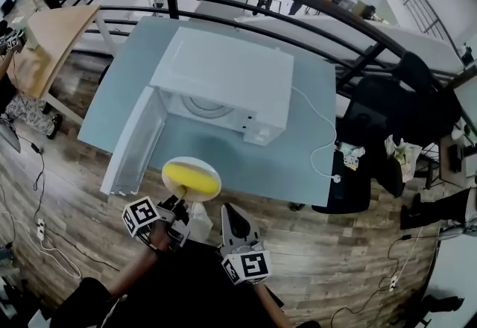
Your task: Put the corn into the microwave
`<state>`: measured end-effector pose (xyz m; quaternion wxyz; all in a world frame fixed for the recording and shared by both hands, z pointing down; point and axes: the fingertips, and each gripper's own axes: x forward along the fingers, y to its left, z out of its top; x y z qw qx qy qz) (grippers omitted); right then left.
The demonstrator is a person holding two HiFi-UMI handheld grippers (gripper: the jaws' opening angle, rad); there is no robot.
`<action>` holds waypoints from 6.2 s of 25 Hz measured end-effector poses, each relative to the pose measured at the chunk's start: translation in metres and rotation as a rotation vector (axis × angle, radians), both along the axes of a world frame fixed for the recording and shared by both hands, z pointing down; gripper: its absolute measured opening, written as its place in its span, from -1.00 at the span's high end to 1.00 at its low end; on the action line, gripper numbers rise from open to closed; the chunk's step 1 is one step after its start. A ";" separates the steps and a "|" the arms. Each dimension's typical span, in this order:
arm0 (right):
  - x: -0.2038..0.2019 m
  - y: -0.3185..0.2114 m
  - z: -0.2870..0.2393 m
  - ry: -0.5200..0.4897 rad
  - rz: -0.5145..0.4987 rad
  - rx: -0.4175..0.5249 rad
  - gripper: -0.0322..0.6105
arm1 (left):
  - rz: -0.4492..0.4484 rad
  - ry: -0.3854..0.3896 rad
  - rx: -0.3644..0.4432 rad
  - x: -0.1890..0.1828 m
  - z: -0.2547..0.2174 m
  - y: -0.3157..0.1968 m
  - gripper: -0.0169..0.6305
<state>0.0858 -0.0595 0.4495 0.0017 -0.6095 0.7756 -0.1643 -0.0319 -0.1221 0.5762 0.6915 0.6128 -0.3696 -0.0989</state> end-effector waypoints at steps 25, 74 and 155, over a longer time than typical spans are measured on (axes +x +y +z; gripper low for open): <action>-0.009 -0.025 0.005 0.005 0.076 -0.002 0.87 | 0.060 0.005 0.002 -0.001 0.013 -0.053 0.87; 0.056 -0.151 0.043 0.056 -0.117 -0.137 0.87 | -0.190 0.010 -0.063 0.065 0.096 -0.219 0.87; 0.075 -0.178 0.069 0.065 -0.098 -0.222 0.87 | 0.296 -0.636 0.278 0.105 0.121 -0.273 0.15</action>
